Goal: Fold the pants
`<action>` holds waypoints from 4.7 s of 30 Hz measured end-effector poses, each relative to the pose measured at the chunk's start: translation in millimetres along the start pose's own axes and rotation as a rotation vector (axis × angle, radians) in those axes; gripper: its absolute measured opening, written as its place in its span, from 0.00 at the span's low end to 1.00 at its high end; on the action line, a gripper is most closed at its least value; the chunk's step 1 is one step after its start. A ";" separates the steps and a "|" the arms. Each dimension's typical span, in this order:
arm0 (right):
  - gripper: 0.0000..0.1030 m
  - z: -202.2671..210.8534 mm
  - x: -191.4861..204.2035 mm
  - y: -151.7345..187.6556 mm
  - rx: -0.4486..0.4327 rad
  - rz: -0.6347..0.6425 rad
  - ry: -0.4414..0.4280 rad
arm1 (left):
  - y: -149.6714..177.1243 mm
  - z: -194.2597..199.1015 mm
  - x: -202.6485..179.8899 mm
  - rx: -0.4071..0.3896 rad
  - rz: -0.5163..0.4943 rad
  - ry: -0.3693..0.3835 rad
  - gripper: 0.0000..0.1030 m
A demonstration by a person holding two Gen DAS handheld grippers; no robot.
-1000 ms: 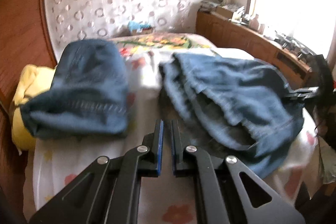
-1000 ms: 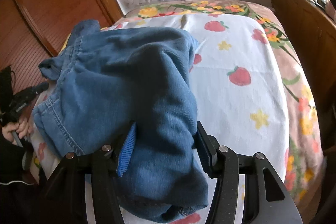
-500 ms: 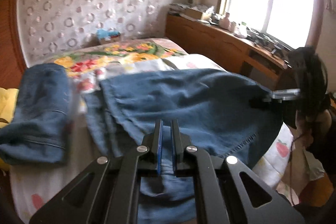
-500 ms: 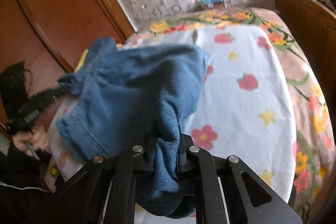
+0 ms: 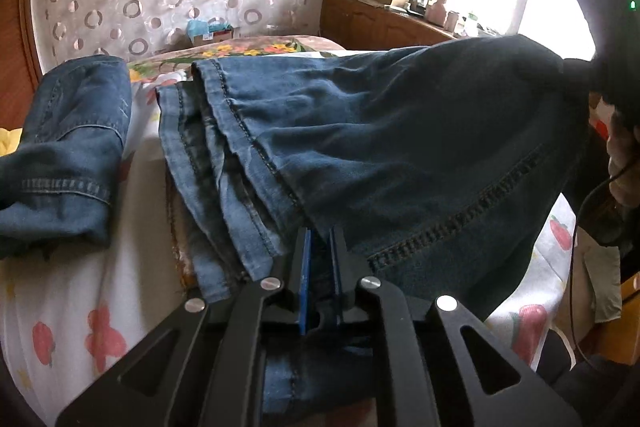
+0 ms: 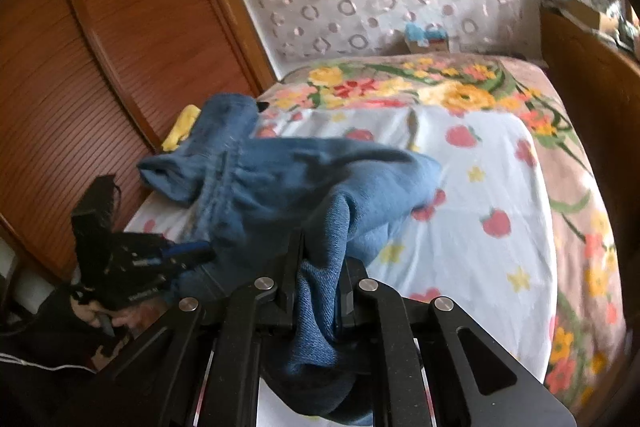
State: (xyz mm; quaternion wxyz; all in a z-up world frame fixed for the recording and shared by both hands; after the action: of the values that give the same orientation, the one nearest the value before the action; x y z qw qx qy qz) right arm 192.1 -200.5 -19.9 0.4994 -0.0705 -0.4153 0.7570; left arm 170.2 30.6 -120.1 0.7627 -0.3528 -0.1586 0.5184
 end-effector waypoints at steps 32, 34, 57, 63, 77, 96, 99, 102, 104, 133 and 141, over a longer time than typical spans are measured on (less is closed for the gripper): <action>0.06 -121.6 164.2 44.0 0.198 0.208 -0.241 | -2.3 105.3 67.2 -0.179 0.116 -0.159 0.09; 0.08 -130.0 165.7 52.5 0.214 0.215 -0.230 | -2.7 106.1 67.4 -0.182 0.117 -0.161 0.09; 0.59 -96.2 66.0 -26.0 0.088 0.211 0.022 | -19.6 65.5 29.5 -0.123 0.072 -0.077 0.09; 0.66 -121.3 57.4 -31.5 0.103 0.202 0.009 | -14.9 55.9 31.6 -0.087 0.080 -0.092 0.09; 0.72 -167.2 41.3 -45.6 0.138 0.172 0.013 | 9.5 30.1 34.8 -0.002 0.098 -0.110 0.09; 0.80 -189.9 42.1 4.1 0.350 0.093 -0.172 | 35.1 17.9 55.1 0.011 0.233 -0.094 0.40; 0.57 -185.9 45.0 4.3 0.346 0.093 -0.196 | 36.4 16.4 55.9 0.011 0.263 -0.040 0.30; 0.22 -173.1 48.5 -0.8 0.329 0.082 -0.239 | 35.6 20.5 52.4 0.005 0.256 -0.002 0.15; 0.19 -157.4 57.0 -6.6 0.308 0.093 -0.259 | 32.7 25.7 47.7 -0.007 0.254 0.023 0.07; 0.18 -140.5 297.6 -210.9 0.054 0.204 -0.529 | -71.0 208.2 217.6 -0.431 0.313 -0.286 0.05; 0.41 -308.3 228.6 -197.6 0.229 0.045 -0.274 | -54.6 78.2 290.7 -0.144 0.351 -0.291 0.05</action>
State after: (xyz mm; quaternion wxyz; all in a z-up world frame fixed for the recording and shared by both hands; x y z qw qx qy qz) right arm 378.5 188.8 -10.2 0.4257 0.0813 -0.3891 0.8129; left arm 279.6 310.5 -62.9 0.6028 -0.3502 -0.2395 0.6757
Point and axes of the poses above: each gripper's, at about its wrist camera, not at the fingertips, and z roughly against the way its jaws point, x to its left, y to its underside, the point moved 4 cm from there along -z, roughly the way its jaws point, and after that the axes turned 2 degrees about -z, right-handed, at the moved point
